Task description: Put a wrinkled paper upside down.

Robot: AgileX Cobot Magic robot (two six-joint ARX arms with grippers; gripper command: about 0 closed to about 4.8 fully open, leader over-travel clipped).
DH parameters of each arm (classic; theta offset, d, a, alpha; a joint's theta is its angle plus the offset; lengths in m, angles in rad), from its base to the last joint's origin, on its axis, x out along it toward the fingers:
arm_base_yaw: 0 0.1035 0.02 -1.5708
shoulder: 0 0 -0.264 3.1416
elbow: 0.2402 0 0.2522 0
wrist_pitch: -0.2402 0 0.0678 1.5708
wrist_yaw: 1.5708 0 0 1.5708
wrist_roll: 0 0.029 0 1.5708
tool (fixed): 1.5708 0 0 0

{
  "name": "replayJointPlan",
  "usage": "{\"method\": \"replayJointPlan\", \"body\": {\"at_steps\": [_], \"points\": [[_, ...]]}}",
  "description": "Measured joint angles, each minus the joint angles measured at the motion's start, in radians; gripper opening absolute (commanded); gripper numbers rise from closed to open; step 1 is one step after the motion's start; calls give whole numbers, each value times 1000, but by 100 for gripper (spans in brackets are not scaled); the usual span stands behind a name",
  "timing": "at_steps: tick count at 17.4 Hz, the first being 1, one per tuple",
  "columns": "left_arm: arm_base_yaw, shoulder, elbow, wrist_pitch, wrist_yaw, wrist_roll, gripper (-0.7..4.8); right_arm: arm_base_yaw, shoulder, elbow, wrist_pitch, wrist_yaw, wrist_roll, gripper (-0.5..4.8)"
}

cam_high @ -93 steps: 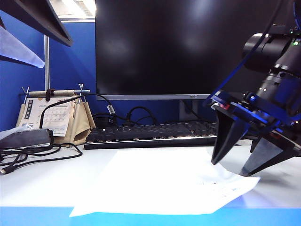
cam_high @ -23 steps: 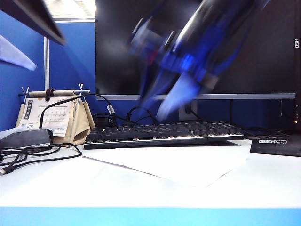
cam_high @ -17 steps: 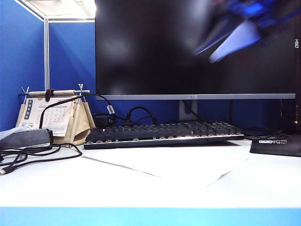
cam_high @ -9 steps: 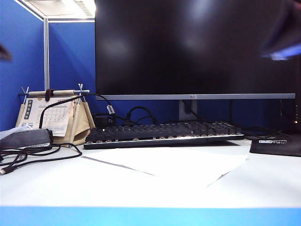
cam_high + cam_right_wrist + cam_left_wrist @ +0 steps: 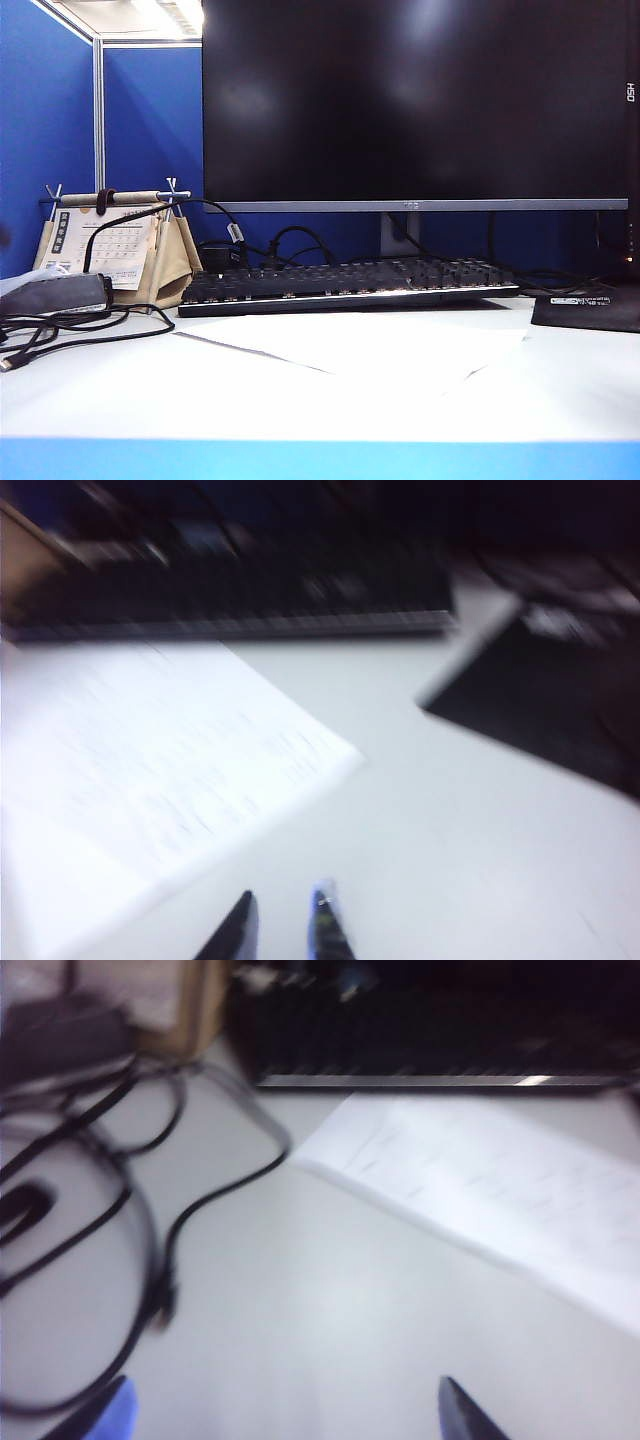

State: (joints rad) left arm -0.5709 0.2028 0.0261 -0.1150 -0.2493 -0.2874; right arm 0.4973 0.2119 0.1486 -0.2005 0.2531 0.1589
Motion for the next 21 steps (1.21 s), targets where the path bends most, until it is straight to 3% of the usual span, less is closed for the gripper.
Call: {"method": "replayJointPlan", "body": {"at_steps": [4, 5, 6, 21], "points": [[0, 0, -18, -13, -38, 1, 393, 0, -87, -74, -26, 130, 28, 74], [0, 0, -18, -13, -59, 2, 394, 0, -103, -88, -25, 154, 29, 17], [0, 0, -18, -15, -80, 2, 393, 0, -112, -106, -27, 176, 32, -6], [0, -1, -17, -23, -80, 45, 390, 0, -115, -112, -42, 185, 47, -5]]}}
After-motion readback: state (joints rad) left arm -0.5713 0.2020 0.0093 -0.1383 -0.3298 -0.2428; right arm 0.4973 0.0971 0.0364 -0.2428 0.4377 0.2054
